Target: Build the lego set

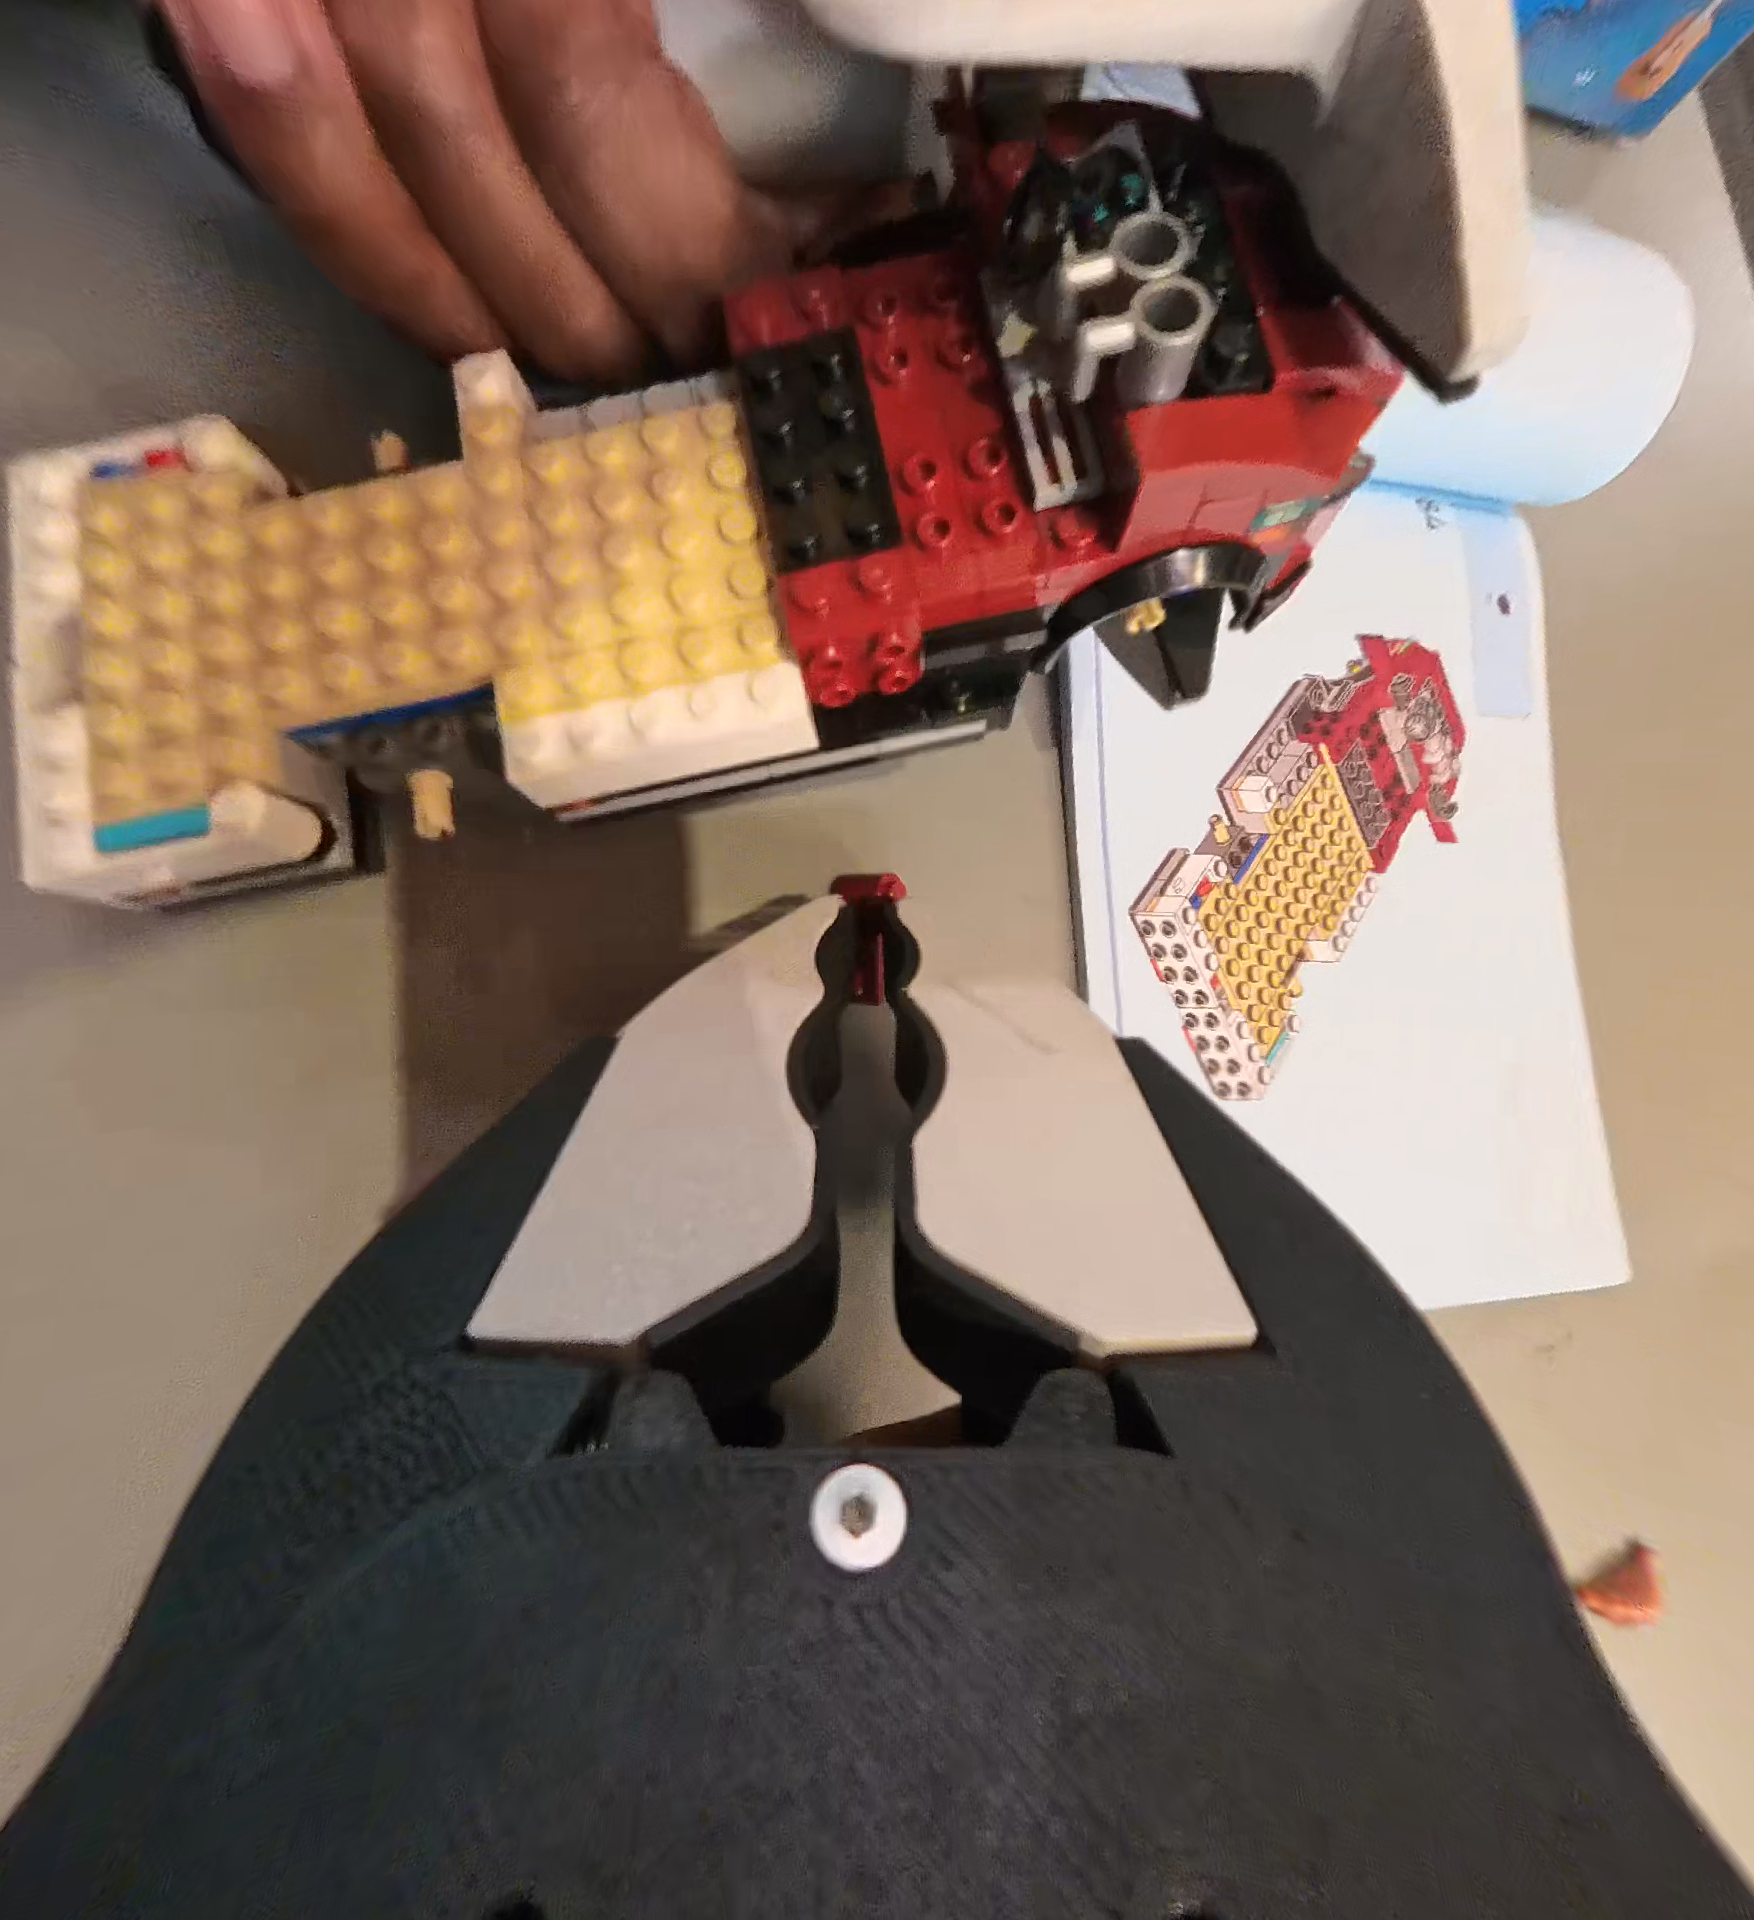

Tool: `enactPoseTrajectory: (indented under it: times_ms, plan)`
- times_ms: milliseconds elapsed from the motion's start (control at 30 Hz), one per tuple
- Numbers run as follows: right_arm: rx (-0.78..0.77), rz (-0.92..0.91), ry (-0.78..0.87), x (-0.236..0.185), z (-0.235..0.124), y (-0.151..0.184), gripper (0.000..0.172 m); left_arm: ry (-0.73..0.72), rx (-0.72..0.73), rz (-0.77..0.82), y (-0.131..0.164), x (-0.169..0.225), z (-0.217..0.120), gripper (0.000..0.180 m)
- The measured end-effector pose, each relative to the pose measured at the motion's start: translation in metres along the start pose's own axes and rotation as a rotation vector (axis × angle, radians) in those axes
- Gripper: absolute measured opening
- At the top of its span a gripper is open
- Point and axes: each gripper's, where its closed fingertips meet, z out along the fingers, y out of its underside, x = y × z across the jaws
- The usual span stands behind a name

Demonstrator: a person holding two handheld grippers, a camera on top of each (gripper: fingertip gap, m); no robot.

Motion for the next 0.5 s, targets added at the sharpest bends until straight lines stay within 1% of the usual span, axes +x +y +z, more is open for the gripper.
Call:
enactPoseTrajectory:
  times_ms: [333, 433, 500]
  plan:
    - [-0.027, -0.156, -0.015, -0.0068, -0.0078, 0.0030, 0.004, -0.002, -0.001, 0.009, 0.0005, 0.0015, 0.0003, 0.052]
    - [-0.025, -0.175, -0.018, -0.0083, -0.0092, 0.0022, 0.005, -0.006, 0.002, 0.006, 0.0003, 0.0008, 0.0001, 0.051]
    - [-0.011, -0.154, -0.022, -0.0070, -0.0093, 0.0005, 0.008, -0.010, 0.004, -0.002, 0.0004, -0.0004, 0.0002, 0.051]
